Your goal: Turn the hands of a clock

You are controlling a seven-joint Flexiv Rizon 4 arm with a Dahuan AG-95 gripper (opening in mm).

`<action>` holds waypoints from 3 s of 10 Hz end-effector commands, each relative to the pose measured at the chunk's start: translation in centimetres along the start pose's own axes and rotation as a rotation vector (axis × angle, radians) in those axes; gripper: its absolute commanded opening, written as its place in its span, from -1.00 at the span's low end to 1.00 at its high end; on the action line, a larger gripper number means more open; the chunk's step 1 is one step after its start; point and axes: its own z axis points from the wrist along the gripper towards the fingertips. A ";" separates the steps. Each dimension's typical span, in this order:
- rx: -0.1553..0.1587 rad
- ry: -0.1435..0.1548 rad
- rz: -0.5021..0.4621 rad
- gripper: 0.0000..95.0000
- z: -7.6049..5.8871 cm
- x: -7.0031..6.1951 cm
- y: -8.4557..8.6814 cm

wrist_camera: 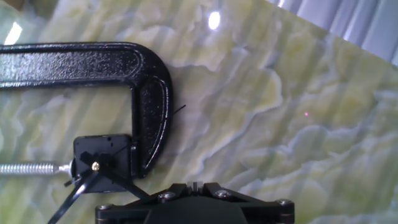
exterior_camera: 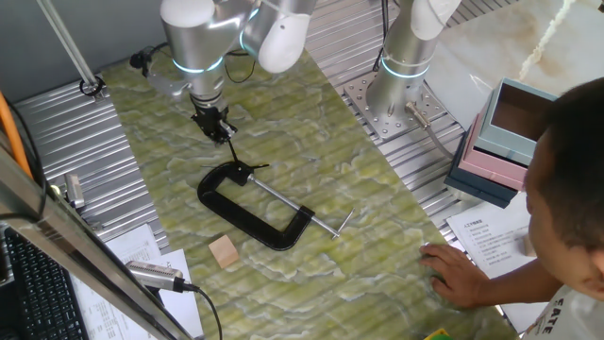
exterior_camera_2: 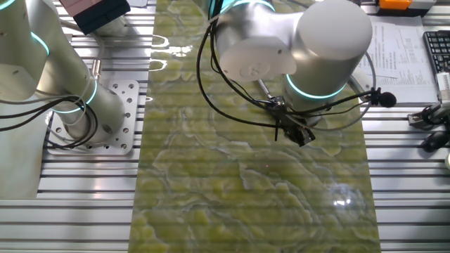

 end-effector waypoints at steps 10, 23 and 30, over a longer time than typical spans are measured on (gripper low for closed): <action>-0.064 -0.037 -0.209 -1.00 1.5 1.1 1.3; -0.142 0.062 -0.180 -1.00 0.9 1.7 3.1; -0.161 0.080 -0.167 -1.00 0.4 2.6 4.7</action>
